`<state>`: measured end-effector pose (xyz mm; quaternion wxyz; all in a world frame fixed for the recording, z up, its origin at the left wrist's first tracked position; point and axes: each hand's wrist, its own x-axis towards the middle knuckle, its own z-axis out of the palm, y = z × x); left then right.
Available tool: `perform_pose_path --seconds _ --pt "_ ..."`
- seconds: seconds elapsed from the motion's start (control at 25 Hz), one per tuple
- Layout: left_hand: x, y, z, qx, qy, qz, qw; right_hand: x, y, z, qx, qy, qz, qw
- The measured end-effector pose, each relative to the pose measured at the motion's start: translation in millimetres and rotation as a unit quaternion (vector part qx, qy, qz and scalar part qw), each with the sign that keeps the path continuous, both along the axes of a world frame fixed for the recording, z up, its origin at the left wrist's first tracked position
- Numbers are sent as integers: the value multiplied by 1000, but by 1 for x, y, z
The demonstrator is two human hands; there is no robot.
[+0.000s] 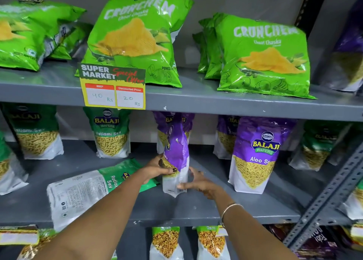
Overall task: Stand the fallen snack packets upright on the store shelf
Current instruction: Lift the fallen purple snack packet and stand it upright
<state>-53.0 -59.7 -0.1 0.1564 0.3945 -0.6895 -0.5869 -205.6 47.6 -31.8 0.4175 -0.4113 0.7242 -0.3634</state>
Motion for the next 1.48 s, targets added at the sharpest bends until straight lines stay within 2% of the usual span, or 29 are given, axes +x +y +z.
perform_pose_path --seconds 0.12,0.24,0.36,0.52,0.64,0.8,0.96,1.12,1.28,1.36,1.48 --pt "-12 -3 -9 -8 4 16 1000 15 -8 -7 -28 33 -36 998" --pt "-10 -10 -11 -17 -22 15 1000 9 -13 -16 -108 -12 -85 990" --pt "-3 -17 -8 -32 -53 36 997 -6 -6 -4 -129 -31 -72 989" --pt "-3 -15 -5 -15 -7 92 996 -24 -2 8 -145 -33 -95 984" --pt "-5 -5 -5 -19 16 116 993 -26 0 14 -160 -99 -38 981" --pt "-6 -1 -14 -30 8 139 990 -27 -5 12 -192 -122 12 974" --pt "-4 -7 -28 -45 -44 135 989 -35 -10 7 -161 -112 42 980" --pt "20 3 -1 -159 -157 108 969 -17 4 35 -45 -75 41 995" --pt "88 -33 14 -231 -263 79 933 -4 10 39 125 -29 -65 990" --pt "136 -63 11 -241 -300 65 921 17 1 29 158 -36 -128 978" --pt "194 -94 4 -205 -300 40 931 84 -19 16 170 -88 -156 969"
